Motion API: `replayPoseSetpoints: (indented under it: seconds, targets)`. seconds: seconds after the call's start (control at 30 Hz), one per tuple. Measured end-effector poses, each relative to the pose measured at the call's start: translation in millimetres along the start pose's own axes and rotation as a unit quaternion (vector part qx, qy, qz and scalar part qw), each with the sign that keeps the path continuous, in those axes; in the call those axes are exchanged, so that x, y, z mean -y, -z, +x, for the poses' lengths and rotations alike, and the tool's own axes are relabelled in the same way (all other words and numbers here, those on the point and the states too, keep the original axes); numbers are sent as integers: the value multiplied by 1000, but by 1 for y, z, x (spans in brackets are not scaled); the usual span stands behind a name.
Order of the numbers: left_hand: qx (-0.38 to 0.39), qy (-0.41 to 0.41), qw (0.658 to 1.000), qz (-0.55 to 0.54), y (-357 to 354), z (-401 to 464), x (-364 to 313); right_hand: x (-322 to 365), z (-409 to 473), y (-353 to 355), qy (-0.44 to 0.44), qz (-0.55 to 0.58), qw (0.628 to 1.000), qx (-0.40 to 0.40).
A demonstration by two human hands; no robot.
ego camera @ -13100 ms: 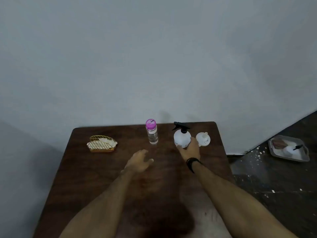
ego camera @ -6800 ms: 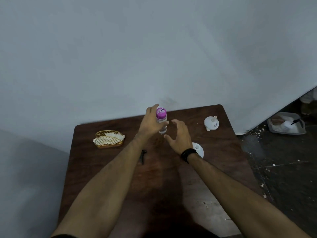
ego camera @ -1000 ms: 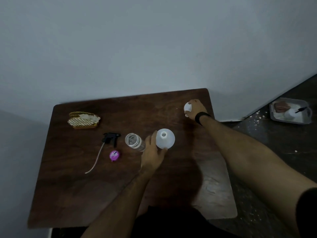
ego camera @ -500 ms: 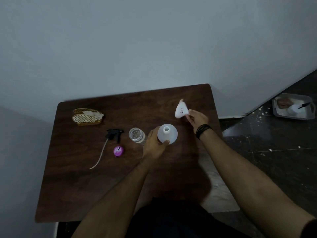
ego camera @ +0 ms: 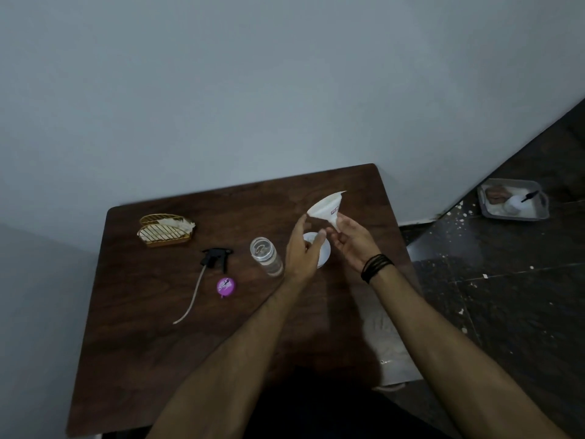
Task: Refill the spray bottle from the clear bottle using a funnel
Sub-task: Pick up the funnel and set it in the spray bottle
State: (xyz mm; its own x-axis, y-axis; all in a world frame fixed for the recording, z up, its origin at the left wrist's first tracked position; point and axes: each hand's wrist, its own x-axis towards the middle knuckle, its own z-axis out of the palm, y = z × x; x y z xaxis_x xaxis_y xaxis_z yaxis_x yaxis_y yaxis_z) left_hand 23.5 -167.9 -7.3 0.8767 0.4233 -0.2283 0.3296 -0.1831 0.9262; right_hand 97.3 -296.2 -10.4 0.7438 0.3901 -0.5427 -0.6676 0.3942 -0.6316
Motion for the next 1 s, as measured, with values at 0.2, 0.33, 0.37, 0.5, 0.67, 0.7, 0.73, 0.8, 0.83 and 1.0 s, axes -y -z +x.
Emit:
replayPoseSetpoints:
  seconds: [0.2, 0.33, 0.37, 0.5, 0.67, 0.7, 0.73, 0.8, 0.83, 1.0]
  targets:
    - [-33, 3, 990, -136, 11, 16, -26, 6, -15, -16, 141, -270, 950, 66]
    - [-1, -2, 986, -169, 26, 25, -30, 4, -3, -21, 208, -420, 883, 34]
    - [2, 6, 984, -179, 29, 27, -30, 1, -1, -22, 209, -428, 879, 21]
    - [-11, 23, 986, -166, 34, 25, -23, -11, 3, -26, 235, -480, 845, -8]
    - [-31, -7, 999, -44, 33, 18, -13, -21, 4, -26, 260, -496, 828, -19]
    - [-37, -8, 999, -32, 33, 18, -13, -22, 5, -25, 264, -495, 828, -21]
    - [-43, -5, 999, -21, 32, 19, -15, -23, 5, -25, 267, -496, 826, -22]
    - [-51, 2, 999, 5, 33, 22, -19, -24, 5, -25, 275, -497, 822, -25]
    - [-50, 5, 999, 18, 33, 23, -20, -24, 4, -24, 279, -495, 822, -24]
    - [-37, 0, 996, 85, 33, 22, -23, -25, 0, -25, 293, -488, 821, -35]
